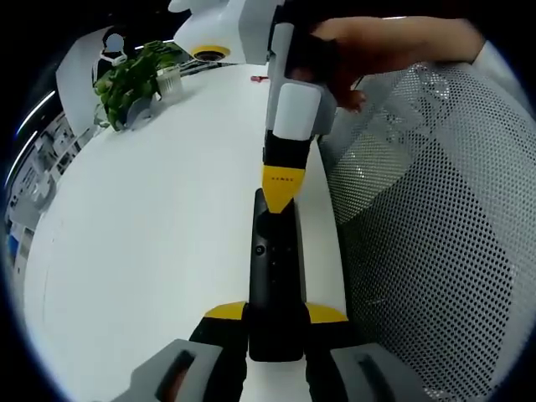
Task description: Press the specified remote control buttons in sequence, fully releasing each button before pressing the next.
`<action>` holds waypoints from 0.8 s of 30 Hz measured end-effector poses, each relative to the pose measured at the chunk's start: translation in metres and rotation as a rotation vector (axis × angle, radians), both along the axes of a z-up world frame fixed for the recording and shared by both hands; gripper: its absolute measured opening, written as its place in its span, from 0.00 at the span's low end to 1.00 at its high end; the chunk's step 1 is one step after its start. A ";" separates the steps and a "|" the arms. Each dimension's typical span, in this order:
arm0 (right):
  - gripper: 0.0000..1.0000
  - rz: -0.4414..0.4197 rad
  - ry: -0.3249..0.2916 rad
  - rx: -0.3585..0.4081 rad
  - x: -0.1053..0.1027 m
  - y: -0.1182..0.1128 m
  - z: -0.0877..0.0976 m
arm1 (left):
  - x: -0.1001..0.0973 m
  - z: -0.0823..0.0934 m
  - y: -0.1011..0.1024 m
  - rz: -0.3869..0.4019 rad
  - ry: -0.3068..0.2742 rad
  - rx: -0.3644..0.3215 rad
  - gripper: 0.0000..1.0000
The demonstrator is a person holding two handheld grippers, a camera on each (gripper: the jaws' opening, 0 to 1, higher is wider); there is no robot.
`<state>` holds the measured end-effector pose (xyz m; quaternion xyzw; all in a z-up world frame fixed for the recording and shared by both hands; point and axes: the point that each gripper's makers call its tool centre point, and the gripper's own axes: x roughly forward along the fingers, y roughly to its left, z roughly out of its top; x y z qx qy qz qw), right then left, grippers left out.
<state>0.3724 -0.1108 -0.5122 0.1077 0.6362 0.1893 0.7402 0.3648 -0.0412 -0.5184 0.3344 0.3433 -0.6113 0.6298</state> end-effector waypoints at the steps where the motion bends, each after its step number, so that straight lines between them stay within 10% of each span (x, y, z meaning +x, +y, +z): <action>1: 0.00 0.002 0.000 -0.004 0.000 0.000 -0.001 | 0.000 0.000 0.000 0.000 0.000 0.000 0.25; 24: 0.00 0.028 -0.032 -0.010 -0.001 0.002 -0.003 | 0.000 0.000 0.000 -0.003 0.001 0.005 0.25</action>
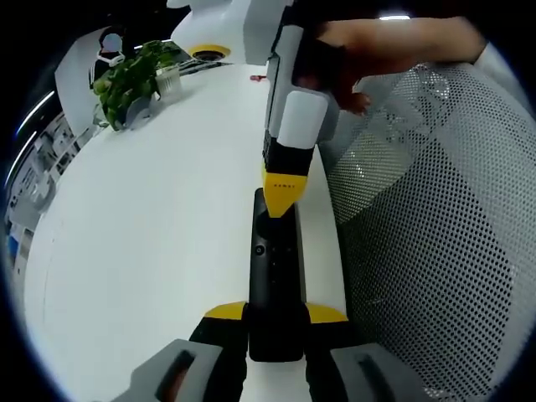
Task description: Press the specified remote control buttons in sequence, fully releasing each button before pressing the next.
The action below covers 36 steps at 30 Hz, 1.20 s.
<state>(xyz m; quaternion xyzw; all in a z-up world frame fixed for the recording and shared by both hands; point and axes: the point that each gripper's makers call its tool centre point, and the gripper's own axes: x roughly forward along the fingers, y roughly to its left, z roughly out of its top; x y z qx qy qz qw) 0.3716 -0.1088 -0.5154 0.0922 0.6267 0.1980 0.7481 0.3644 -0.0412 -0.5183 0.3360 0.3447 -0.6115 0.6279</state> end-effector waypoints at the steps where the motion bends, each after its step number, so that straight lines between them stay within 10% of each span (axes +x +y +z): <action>1: 0.00 -0.005 0.003 0.004 0.000 -0.001 0.000 | 0.000 0.000 0.000 0.000 0.000 0.000 0.25; 13: 0.00 -0.051 0.042 0.038 0.001 -0.001 0.001 | 0.000 0.000 0.000 -0.006 -0.004 -0.003 0.25; 22: 0.00 0.019 -0.079 -0.013 0.012 0.001 0.005 | 0.000 0.000 0.000 -0.005 -0.003 -0.005 0.25; 36: 0.00 0.048 -0.107 -0.005 0.015 0.008 0.003 | 0.000 0.000 0.000 -0.004 -0.002 -0.005 0.25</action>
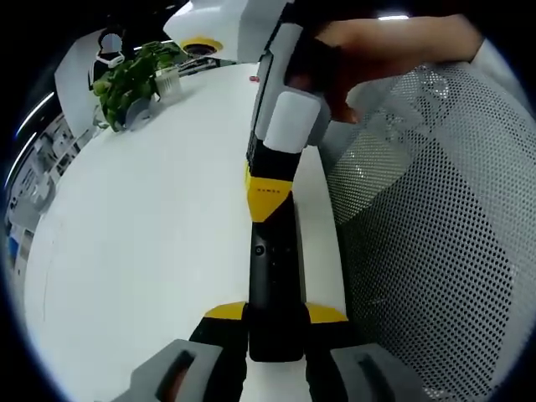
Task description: Press the specified remote control buttons in sequence, fully releasing each button before pressing the next.
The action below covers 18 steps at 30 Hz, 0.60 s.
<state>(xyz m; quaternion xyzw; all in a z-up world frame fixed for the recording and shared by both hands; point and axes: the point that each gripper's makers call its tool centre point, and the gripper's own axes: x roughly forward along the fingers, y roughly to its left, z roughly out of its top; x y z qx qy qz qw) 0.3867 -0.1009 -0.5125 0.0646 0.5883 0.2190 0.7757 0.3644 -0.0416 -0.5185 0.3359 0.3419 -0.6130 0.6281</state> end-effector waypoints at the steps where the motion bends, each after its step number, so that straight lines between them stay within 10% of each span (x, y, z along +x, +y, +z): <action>1: 0.00 0.002 0.003 0.000 -0.001 0.001 0.000 | 0.000 0.000 0.000 0.000 0.000 0.000 0.25; 18: 0.00 0.059 -0.063 -0.042 -0.002 0.003 -0.002 | 0.000 0.000 -0.001 0.010 0.000 0.003 0.25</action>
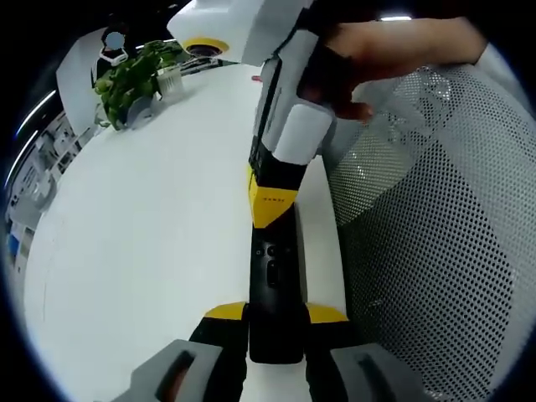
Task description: Press the specified remote control buttons in sequence, fully releasing each button before pressing the next.
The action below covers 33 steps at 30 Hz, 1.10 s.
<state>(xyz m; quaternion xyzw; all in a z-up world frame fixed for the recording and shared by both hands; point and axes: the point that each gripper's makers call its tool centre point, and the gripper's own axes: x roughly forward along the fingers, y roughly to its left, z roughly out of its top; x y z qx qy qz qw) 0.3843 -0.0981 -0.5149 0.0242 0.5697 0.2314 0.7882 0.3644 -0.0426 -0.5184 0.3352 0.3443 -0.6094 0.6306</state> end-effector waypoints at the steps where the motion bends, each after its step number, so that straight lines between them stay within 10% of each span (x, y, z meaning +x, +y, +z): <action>1: 0.00 0.022 -0.016 -0.017 0.000 0.000 0.000 | 0.000 0.000 0.000 0.000 0.000 0.000 0.25; 33: 0.00 0.019 0.060 0.041 -0.009 0.007 0.008 | 0.001 0.000 -0.001 0.019 0.000 -0.015 0.24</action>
